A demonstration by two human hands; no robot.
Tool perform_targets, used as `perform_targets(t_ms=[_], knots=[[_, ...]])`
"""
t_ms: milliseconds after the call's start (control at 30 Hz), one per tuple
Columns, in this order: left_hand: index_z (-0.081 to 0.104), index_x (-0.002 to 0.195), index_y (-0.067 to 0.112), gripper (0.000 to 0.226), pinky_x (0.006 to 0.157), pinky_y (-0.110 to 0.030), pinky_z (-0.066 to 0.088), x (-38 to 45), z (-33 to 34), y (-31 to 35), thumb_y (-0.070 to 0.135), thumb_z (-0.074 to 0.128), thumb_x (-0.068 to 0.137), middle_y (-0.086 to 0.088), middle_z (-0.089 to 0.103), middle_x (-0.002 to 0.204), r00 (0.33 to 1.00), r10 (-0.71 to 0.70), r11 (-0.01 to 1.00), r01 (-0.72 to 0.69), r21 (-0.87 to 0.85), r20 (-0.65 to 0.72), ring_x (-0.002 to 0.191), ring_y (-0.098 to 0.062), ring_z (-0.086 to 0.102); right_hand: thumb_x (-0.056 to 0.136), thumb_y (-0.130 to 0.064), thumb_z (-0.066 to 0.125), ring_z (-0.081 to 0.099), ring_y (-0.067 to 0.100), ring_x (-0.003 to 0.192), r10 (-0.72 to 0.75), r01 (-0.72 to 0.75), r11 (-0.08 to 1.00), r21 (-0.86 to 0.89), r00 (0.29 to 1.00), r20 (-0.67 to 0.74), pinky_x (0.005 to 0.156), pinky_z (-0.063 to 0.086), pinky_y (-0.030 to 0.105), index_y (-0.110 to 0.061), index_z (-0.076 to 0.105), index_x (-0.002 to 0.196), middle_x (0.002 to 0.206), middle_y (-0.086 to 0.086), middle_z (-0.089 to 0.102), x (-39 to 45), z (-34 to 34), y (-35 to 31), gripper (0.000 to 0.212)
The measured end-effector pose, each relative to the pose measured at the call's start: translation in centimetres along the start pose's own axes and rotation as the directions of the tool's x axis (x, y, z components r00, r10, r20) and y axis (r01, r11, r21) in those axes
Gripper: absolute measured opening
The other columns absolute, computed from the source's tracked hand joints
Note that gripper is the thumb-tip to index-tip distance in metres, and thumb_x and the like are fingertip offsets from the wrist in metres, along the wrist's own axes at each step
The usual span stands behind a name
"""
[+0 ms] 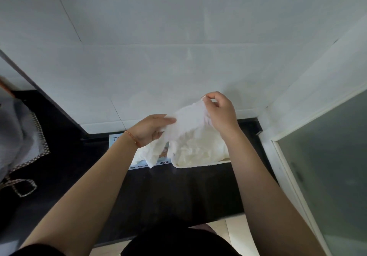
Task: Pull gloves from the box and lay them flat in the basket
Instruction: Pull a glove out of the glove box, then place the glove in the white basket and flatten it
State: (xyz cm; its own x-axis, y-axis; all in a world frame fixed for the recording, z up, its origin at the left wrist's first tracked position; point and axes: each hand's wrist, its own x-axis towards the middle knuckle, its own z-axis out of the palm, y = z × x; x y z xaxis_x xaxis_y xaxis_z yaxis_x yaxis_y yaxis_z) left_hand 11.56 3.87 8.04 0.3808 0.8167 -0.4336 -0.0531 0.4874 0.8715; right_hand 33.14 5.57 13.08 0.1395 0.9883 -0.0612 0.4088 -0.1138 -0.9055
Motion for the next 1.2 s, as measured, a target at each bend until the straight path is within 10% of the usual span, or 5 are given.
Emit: perform_targets(t_ms=[333, 633, 867, 1033, 1200], knots=[[0.063, 0.077, 0.006, 0.023, 0.065, -0.029, 0.038, 7.6, 2.3, -2.9, 0.026, 0.063, 0.089, -0.004, 0.052, 0.072, 0.95, 0.008, 0.708, 0.216, 0.672, -0.313, 0.069, -0.02, 0.046, 0.09, -0.007, 0.057, 0.046, 0.016, 0.062, 0.332, -0.317, 0.943, -0.102, 0.914, 0.234, 0.05, 0.039, 0.022, -0.02, 0.05, 0.1, 0.08, 0.004, 0.053, 0.2, -2.2, 9.0, 0.017], [0.061, 0.123, 0.022, 0.033, 0.076, -0.032, 0.049, 12.6, 6.1, -4.0, 0.033, 0.06, 0.091, -0.004, 0.065, 0.104, 0.916, 0.18, 0.408, 0.261, 0.875, -0.358, 0.094, -0.026, 0.061, 0.093, -0.003, 0.051, 0.056, 0.013, 0.071, 0.379, -0.335, 0.909, -0.248, 0.912, 0.157, 0.051, 0.046, 0.018, -0.013, 0.052, 0.103, 0.097, 0.006, 0.057, 3.2, -6.0, 14.6, 0.014], [0.055, 0.116, 0.01, 0.031, 0.071, -0.041, 0.048, 12.6, 8.2, -6.9, 0.012, 0.058, 0.085, -0.009, 0.06, 0.112, 0.803, 0.47, 0.209, 0.303, 0.93, -0.367, 0.098, -0.032, 0.057, 0.094, 0.003, 0.046, 0.058, 0.007, 0.053, 0.349, -0.262, 0.895, -0.361, 0.915, 0.202, 0.046, 0.046, 0.012, -0.007, 0.051, 0.1, 0.084, 0.008, 0.058, 4.5, -6.5, 16.5, 0.013], [0.058, 0.115, 0.01, 0.042, 0.08, -0.041, 0.045, 11.8, 9.9, -7.9, 0.005, 0.055, 0.073, -0.01, 0.057, 0.117, 0.766, 0.603, 0.174, 0.148, 0.974, -0.224, 0.101, -0.032, 0.054, 0.094, 0.001, 0.046, 0.065, 0.014, 0.067, 0.314, -0.192, 0.891, -0.411, 0.915, 0.253, 0.066, 0.056, 0.033, -0.013, 0.053, 0.092, 0.09, 0.005, 0.06, 4.8, -6.4, 16.8, 0.016], [0.042, 0.142, 0.025, 0.069, 0.12, -0.049, 0.016, 11.3, 10.0, -9.3, 0.063, 0.041, 0.084, -0.003, 0.029, 0.157, 0.935, 0.35, -0.089, -0.022, 0.996, 0.052, 0.147, -0.025, 0.022, 0.091, 0.005, 0.04, 0.064, 0.019, 0.079, 0.261, -0.105, 0.878, -0.467, 0.923, 0.283, 0.057, 0.044, 0.025, -0.016, 0.059, 0.093, 0.089, -0.002, 0.058, 5.0, -6.4, 16.9, 0.029]])
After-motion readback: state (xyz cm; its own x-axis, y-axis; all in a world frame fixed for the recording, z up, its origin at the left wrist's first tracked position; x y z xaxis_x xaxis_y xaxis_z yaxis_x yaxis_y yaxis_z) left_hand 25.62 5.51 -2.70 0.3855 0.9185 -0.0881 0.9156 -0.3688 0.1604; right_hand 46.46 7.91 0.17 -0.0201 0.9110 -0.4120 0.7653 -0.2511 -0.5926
